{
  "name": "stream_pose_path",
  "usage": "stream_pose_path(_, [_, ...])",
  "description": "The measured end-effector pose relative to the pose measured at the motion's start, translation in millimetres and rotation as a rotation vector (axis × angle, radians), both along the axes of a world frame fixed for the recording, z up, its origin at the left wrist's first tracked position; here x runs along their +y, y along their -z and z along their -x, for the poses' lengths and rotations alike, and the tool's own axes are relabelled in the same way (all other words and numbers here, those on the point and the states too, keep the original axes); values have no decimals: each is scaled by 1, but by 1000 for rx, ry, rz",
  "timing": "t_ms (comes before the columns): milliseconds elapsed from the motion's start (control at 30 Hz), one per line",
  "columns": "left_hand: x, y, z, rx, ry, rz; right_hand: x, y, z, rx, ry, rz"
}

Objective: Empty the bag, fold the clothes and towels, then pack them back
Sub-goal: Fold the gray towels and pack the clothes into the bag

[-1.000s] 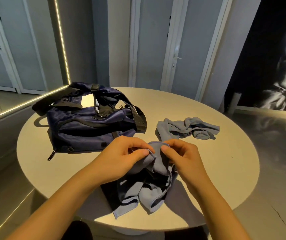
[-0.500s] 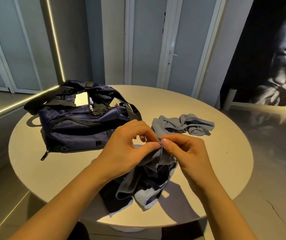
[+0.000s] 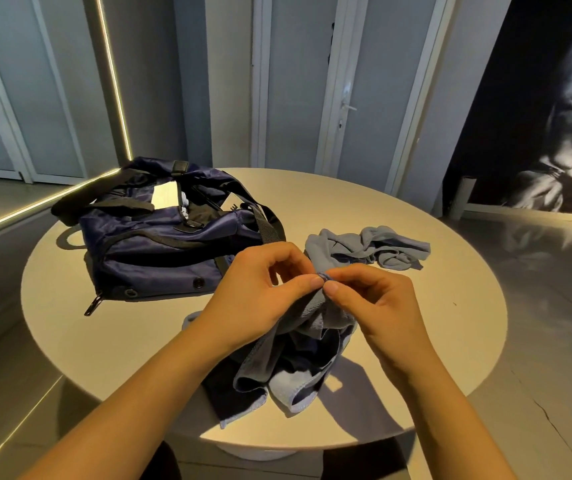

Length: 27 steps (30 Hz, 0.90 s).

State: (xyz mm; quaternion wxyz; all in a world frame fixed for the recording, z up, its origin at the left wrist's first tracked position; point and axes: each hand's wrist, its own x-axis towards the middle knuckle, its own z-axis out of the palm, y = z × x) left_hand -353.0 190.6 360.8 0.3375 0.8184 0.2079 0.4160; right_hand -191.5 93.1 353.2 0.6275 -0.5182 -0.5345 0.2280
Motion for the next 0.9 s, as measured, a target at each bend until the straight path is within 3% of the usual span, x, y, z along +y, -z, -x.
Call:
stream_pose_path(167, [3,19,15,205,-19,-99,5,-2,-12,73,98,-18])
stream_pose_path(500, [19,67,59,410,-43,105,13,15,-46,305,426,11])
stream_pose_path(733, [24,64,76,210,13,410,0,36,-73,522,496,31])
stream_pose_path(900, [27,59,57,9,-4,595,-5,53,-90,396,601,115])
